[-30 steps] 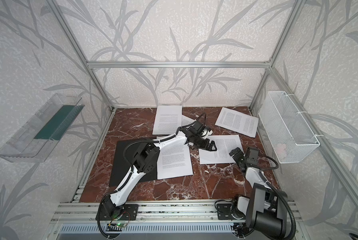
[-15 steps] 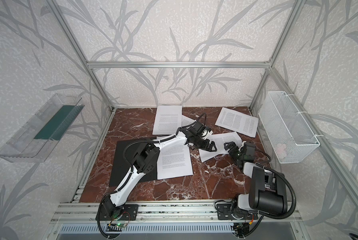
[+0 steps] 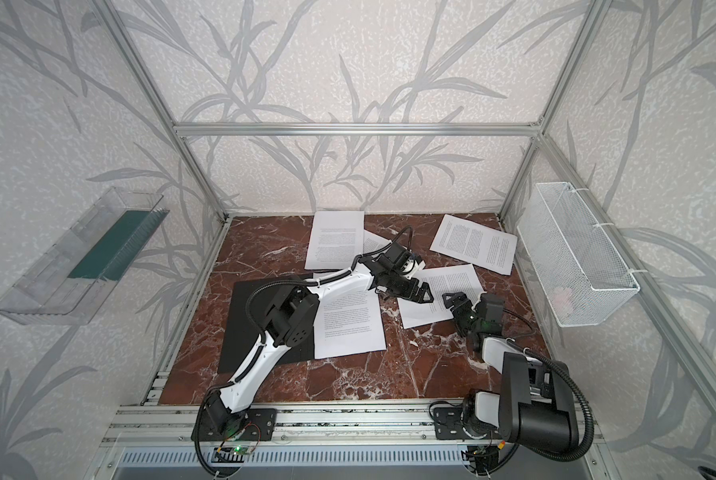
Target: Put the files into the folder
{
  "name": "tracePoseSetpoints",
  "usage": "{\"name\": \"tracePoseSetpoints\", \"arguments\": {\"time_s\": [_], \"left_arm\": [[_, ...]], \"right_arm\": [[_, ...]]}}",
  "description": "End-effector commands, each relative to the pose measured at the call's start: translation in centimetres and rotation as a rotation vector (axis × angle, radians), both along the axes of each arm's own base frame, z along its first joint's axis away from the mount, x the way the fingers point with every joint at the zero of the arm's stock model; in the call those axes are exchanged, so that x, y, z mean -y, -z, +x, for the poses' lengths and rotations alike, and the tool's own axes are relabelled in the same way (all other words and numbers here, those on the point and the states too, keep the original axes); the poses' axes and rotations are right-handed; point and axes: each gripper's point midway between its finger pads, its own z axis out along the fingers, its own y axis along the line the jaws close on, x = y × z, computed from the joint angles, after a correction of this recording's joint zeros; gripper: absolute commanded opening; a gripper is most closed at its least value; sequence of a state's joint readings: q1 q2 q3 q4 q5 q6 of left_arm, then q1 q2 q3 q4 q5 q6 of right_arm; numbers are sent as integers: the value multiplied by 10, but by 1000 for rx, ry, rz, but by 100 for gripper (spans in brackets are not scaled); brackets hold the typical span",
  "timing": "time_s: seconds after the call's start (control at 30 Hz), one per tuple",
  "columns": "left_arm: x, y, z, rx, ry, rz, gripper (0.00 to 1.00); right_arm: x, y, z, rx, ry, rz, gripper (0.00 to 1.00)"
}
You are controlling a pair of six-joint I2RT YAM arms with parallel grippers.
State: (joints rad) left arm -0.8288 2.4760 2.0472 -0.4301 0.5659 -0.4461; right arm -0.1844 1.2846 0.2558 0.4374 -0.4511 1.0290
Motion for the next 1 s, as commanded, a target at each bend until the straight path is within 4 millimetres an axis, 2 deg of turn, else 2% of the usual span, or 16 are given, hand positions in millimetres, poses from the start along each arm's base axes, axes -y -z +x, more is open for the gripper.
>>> {"name": "tracePoseSetpoints", "arguments": {"time_s": [0.0, 0.07, 0.3, 0.4, 0.53, 0.6, 0.73, 0.83, 0.97], "left_arm": [[-31, 64, -24, -133, -30, 175, 99], [-31, 64, -22, -133, -38, 172, 99], [-29, 60, -19, -153, -49, 144, 99], [-21, 43, -18, -158, -32, 107, 99], [-11, -14, -11, -103, -6, 35, 99], [-5, -50, -12, -88, 12, -26, 99], [-5, -134, -19, 2, 35, -149, 99], [-17, -186, -34, 85, 25, -244, 99], [-51, -231, -53, 199, -32, -324, 99]], "right_arm": [[4, -5, 2, 24, 65, 8, 76], [5, -5, 0, 18, 90, 8, 57], [8, -8, -8, 4, 163, -30, 37], [10, -11, -9, 7, 175, -46, 23], [10, -10, -10, 4, 173, -55, 0], [9, -12, -9, 12, 161, -60, 0], [7, -26, -5, 54, 122, -88, 0], [5, -46, -5, 92, 82, -149, 0], [0, -84, -9, 139, 6, -251, 0]]}}
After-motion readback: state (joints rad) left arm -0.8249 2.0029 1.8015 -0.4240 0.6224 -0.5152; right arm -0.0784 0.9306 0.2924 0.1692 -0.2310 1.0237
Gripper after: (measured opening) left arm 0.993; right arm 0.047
